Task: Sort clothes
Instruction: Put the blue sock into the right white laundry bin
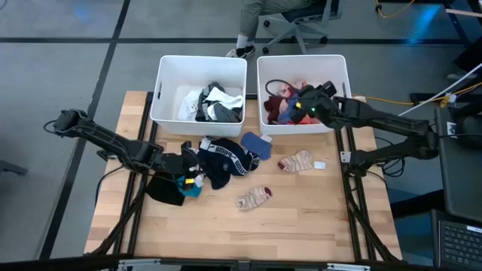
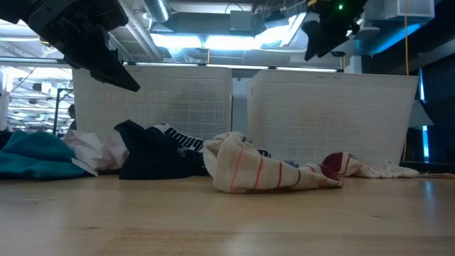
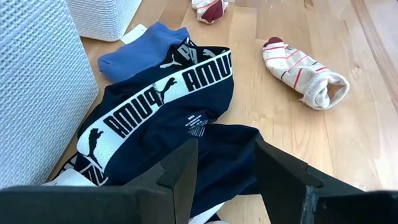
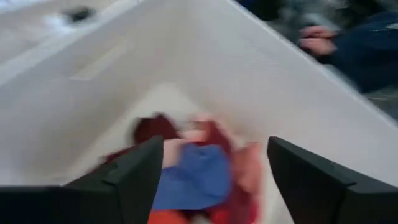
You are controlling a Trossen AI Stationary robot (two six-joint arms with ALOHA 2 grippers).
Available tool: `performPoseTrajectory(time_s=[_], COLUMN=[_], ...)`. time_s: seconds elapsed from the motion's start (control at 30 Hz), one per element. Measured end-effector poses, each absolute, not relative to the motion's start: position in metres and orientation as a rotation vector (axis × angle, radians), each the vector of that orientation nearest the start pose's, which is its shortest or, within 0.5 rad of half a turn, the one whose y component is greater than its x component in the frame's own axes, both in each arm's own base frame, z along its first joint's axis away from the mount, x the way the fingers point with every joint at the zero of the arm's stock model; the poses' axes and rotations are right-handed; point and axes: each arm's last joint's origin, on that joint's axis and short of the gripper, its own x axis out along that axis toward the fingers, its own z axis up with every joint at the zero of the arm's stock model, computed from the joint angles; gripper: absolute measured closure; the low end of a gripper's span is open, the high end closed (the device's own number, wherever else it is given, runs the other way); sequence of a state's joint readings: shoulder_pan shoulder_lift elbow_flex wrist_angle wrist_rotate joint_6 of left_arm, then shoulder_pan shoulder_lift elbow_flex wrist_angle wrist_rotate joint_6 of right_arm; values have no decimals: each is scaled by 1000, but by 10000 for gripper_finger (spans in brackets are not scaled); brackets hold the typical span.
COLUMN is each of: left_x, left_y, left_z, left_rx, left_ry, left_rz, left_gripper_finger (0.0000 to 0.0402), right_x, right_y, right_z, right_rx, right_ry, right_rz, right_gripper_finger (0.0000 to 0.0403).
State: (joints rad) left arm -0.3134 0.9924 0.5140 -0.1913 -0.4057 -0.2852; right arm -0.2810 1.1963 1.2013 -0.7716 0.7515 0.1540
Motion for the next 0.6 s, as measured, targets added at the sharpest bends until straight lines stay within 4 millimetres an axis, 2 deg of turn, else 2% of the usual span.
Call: performPoseTrajectory(time_s=[0.17, 0.3, 0.5, 0.6], left_x=[189, 189, 189, 189], left_y=[-49, -49, -49, -49], left_z=[206, 206, 206, 206], left_rx=[-42, -43, -47, -47], left_ry=[606, 606, 606, 606], left_rz=[177, 178, 179, 179], left_gripper_finger=[258, 258, 258, 258], right_x=[223, 231, 241, 249], right_y=[-72, -49, -10, 10], right_z=[361, 366, 360, 350], right_rx=[118, 189, 136, 87], right_ry=[653, 623, 660, 669], right_rz=[-795, -609, -470, -412], right_gripper_finger=[98, 99, 104, 104])
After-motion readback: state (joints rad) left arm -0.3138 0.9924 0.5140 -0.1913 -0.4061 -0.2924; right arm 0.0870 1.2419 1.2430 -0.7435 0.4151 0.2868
